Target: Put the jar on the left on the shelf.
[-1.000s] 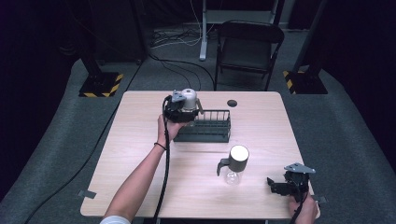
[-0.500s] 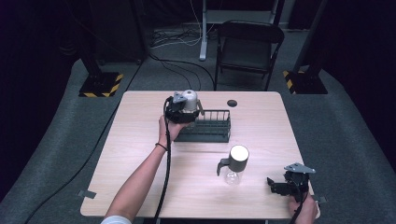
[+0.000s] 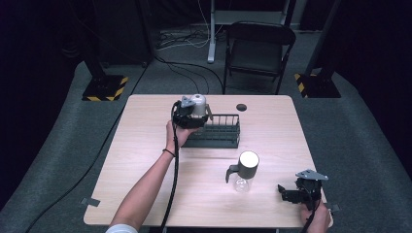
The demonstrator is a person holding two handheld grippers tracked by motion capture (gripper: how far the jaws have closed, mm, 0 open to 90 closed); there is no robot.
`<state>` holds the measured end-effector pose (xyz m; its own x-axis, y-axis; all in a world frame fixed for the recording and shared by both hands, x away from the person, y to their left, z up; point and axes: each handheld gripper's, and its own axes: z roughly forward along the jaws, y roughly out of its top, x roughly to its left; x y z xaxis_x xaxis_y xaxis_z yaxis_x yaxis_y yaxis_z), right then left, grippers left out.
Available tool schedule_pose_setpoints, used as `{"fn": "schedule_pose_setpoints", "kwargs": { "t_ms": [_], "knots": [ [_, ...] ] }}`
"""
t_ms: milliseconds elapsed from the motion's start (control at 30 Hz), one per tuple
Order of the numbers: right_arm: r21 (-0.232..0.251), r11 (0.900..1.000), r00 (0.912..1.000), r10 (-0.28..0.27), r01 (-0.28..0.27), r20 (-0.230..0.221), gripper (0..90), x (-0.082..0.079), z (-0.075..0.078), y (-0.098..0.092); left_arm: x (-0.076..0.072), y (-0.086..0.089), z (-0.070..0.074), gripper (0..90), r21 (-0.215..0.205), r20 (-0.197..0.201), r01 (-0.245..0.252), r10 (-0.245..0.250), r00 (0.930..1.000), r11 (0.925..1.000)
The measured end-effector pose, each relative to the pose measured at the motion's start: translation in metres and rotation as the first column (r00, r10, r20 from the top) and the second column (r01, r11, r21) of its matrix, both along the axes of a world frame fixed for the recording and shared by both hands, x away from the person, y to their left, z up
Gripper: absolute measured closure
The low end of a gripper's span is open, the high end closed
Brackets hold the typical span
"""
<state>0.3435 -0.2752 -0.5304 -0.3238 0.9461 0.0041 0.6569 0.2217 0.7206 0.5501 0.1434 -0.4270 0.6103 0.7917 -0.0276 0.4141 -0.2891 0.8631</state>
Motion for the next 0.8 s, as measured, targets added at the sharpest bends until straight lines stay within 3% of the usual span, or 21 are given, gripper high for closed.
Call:
{"fn": "schedule_pose_setpoints", "kwargs": {
  "t_ms": [800],
  "knots": [
    [0.000,1.000,1.0000,0.000,0.000,0.000,0.0,0.0000,0.0000,0.0000,0.0001,-0.0040,-0.0065,30.8,0.004,-0.006,0.007,-0.007,1.0000,1.0000]
  ]
}}
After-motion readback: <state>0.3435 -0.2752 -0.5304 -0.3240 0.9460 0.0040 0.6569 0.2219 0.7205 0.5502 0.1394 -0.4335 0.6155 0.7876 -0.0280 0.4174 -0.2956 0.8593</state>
